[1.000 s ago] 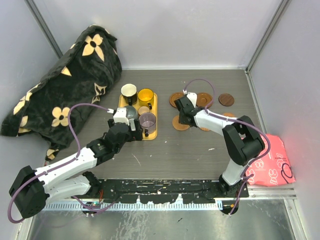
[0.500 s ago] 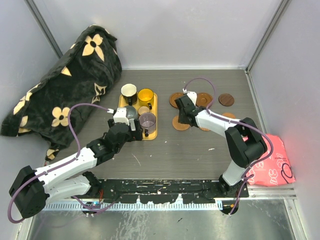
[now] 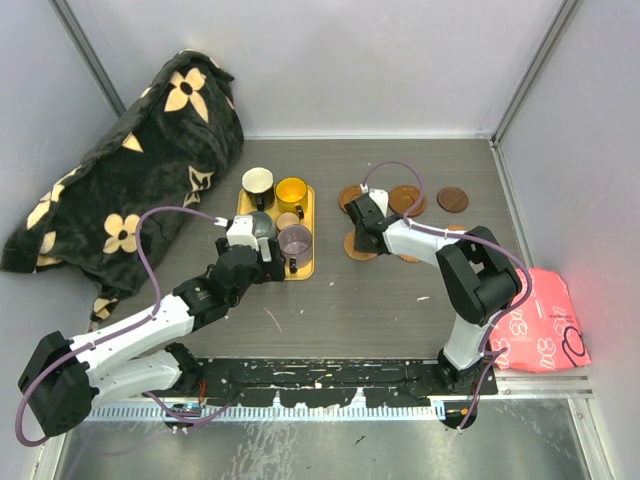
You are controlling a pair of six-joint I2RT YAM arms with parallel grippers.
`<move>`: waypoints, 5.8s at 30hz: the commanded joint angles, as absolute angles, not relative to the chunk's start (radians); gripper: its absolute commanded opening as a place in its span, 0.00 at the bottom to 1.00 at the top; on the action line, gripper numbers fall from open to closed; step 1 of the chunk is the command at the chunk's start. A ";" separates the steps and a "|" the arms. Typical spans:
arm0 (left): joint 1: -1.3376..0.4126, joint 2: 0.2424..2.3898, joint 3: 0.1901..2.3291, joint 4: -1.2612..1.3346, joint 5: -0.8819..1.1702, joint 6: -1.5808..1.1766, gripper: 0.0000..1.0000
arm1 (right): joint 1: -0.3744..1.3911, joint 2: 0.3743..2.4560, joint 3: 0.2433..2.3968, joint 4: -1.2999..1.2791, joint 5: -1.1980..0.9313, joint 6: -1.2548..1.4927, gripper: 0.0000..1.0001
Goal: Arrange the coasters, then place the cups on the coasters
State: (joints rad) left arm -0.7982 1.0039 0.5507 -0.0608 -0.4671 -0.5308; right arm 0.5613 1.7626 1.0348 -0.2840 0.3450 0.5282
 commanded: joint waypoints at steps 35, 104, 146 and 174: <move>-0.797 0.999 0.576 -0.005 -0.526 -0.486 0.98 | 0.598 1.422 0.976 -0.245 0.376 0.496 0.33; -0.773 0.961 0.652 -0.104 -0.668 -0.453 0.98 | 0.588 1.207 0.856 -0.076 0.353 0.495 1.00; -0.724 0.960 0.581 -0.040 -0.611 -0.533 0.98 | 0.592 1.195 0.841 -0.123 0.414 0.525 1.00; -0.671 0.915 0.561 -0.109 -0.720 -0.620 0.98 | 0.850 1.360 0.946 -0.135 0.435 0.555 0.96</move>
